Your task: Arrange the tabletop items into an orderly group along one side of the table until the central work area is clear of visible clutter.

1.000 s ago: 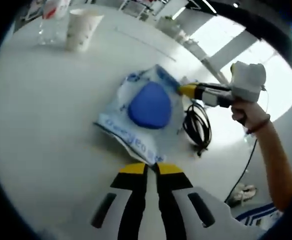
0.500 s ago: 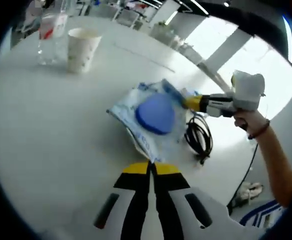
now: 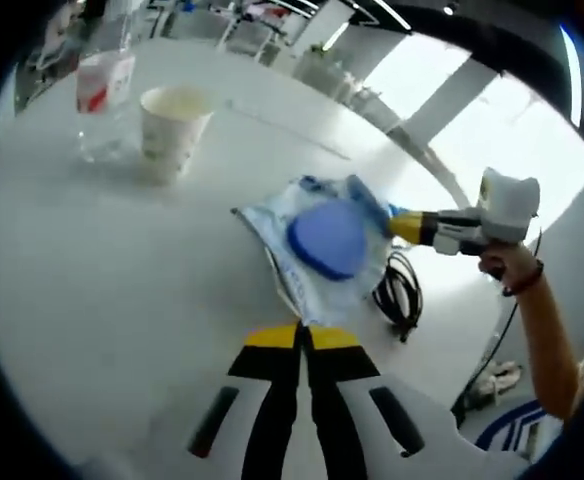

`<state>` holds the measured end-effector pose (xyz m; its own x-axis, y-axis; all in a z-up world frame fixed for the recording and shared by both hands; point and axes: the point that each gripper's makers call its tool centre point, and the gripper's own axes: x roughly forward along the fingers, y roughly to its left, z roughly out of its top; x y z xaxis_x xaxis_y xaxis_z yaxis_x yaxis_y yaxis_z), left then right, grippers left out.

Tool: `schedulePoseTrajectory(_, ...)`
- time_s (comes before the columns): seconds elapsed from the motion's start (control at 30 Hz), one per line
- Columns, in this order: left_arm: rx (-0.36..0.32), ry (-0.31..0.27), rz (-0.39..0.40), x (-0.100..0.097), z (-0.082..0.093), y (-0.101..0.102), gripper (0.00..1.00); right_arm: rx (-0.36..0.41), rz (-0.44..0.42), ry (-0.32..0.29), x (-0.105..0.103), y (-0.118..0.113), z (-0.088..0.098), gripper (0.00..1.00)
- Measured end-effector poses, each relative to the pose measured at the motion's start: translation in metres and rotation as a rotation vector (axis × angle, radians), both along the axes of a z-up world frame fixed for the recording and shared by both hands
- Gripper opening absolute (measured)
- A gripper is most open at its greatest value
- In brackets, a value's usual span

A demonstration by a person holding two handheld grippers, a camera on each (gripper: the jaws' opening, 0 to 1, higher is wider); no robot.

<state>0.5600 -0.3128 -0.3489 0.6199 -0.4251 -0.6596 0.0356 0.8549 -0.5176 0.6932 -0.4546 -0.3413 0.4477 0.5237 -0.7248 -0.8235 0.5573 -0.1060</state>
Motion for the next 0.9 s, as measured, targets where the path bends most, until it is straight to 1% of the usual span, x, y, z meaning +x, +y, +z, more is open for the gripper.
schedulePoseTrajectory(0.1,0.012,-0.011,0.003,0.005,0.002,0.006,0.00,-0.004,-0.007,0.006,-0.003,-0.001,0.003,0.01)
schedulePoseTrajectory(0.17,0.051,-0.023,-0.030,0.008,0.002,0.009,0.00,0.004,-0.022,0.018,-0.006,-0.002,0.005,0.01)
schedulePoseTrajectory(0.2,0.062,-0.023,-0.032,0.010,0.002,0.011,0.00,0.041,-0.052,0.046,-0.008,-0.001,0.007,0.01)
schedulePoseTrajectory(0.23,0.085,-0.031,-0.040,0.013,0.003,0.014,0.00,0.054,-0.058,0.056,-0.009,-0.001,0.008,0.01)
schedulePoseTrajectory(0.33,0.133,-0.056,-0.048,0.023,0.007,0.022,0.00,0.074,-0.065,0.061,-0.013,0.000,0.014,0.01)
schedulePoseTrajectory(0.4,0.163,-0.071,-0.050,0.029,0.010,0.028,0.00,0.103,-0.085,0.080,-0.016,0.001,0.017,0.01)
schedulePoseTrajectory(0.43,0.171,-0.073,-0.055,0.032,0.011,0.030,0.00,0.116,-0.109,0.091,-0.018,0.001,0.018,0.01)
schedulePoseTrajectory(0.63,0.215,-0.106,-0.055,0.053,0.015,0.038,0.00,0.128,-0.129,0.087,-0.018,0.002,0.021,0.01)
schedulePoseTrajectory(0.77,0.231,-0.119,-0.050,0.066,0.016,0.042,0.00,0.134,-0.152,0.092,-0.017,0.001,0.021,0.01)
schedulePoseTrajectory(0.9,0.289,-0.139,-0.059,0.079,0.017,0.047,0.00,0.177,-0.190,0.109,-0.013,0.004,0.019,0.01)
